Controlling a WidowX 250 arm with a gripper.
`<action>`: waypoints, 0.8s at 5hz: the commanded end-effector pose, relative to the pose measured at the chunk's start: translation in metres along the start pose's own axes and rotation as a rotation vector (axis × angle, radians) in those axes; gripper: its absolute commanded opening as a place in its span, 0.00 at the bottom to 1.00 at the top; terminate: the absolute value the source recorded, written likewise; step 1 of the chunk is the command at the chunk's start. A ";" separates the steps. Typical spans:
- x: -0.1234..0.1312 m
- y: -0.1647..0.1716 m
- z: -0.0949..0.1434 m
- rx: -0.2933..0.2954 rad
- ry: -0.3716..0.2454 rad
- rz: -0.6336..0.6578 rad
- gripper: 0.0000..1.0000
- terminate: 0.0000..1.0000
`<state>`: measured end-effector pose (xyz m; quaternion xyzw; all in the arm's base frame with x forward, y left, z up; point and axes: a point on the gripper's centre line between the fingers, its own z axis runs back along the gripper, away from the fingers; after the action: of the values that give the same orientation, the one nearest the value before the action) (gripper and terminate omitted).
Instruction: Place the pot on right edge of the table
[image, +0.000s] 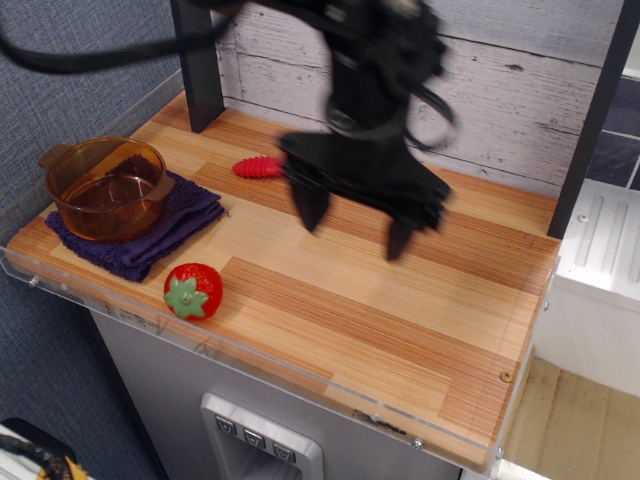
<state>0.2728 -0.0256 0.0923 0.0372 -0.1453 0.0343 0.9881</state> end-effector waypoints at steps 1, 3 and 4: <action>-0.001 0.067 0.010 0.059 0.003 0.447 1.00 0.00; 0.004 0.107 0.005 0.147 0.019 0.560 1.00 0.00; 0.008 0.127 0.004 0.218 0.022 0.604 1.00 0.00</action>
<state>0.2761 0.1052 0.0961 0.0961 -0.1156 0.3384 0.9289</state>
